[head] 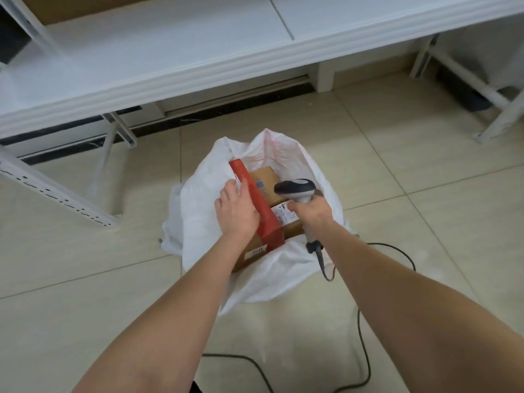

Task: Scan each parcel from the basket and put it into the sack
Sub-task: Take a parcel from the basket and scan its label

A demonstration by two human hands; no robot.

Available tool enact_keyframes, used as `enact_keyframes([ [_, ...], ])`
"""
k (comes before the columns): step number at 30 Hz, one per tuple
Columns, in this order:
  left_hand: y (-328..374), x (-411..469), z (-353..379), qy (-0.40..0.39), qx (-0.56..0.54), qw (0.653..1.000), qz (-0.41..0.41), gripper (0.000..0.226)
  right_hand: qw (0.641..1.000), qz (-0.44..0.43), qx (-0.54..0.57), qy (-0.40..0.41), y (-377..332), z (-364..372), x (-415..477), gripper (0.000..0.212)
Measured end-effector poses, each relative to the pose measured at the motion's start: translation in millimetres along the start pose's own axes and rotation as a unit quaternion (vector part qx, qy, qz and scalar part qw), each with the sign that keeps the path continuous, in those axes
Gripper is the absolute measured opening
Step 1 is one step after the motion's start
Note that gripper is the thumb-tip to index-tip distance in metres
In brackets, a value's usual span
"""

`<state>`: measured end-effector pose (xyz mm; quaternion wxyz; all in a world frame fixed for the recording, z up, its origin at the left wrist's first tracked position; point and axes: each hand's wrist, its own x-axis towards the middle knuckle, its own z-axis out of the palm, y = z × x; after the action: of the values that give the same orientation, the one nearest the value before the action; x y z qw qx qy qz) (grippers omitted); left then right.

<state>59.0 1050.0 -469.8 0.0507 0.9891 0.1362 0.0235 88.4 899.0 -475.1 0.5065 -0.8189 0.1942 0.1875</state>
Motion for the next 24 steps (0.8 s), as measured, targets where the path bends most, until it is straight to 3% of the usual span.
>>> enact_keyframes([
  [3,17.6,7.6,5.3,-0.067,0.066,0.985,0.145,0.04,0.996,0.044,0.064,-0.041,5.5,6.5,9.1,0.026],
  [7,22.4,16.1,12.0,-0.166,0.142,0.963,0.158,0.042,0.992,0.051,0.084,-0.074,9.9,36.3,31.9,0.035],
  [10,16.5,21.9,22.7,-0.212,0.199,0.949,0.12,0.042,0.992,0.042,0.043,-0.107,22.3,66.4,48.9,0.047],
  [14,-7.5,31.8,24.3,-0.27,0.247,0.93,0.035,0.051,0.984,0.04,-0.13,-0.119,49.6,89.1,53.7,0.068],
  [17,-54.0,38.2,23.2,-0.318,0.263,0.908,-0.067,0.07,0.975,0.04,-0.192,-0.108,57.7,90.6,56.1,0.065],
  [19,-84.3,34.2,30.5,-0.36,0.231,0.9,-0.082,0.065,0.97,0.028,-0.212,-0.117,55.1,86.7,56.8,0.052],
  [21,-90.4,23.9,43.0,-0.384,0.166,0.908,-0.037,0.06,0.968,0.023,-0.216,-0.125,52.9,83.4,56.6,0.037],
  [24,-52.3,4.7,61.6,-0.363,-0.044,0.931,-0.011,0.066,0.971,0.027,-0.198,-0.134,55.1,77.4,62.2,0.044],
])
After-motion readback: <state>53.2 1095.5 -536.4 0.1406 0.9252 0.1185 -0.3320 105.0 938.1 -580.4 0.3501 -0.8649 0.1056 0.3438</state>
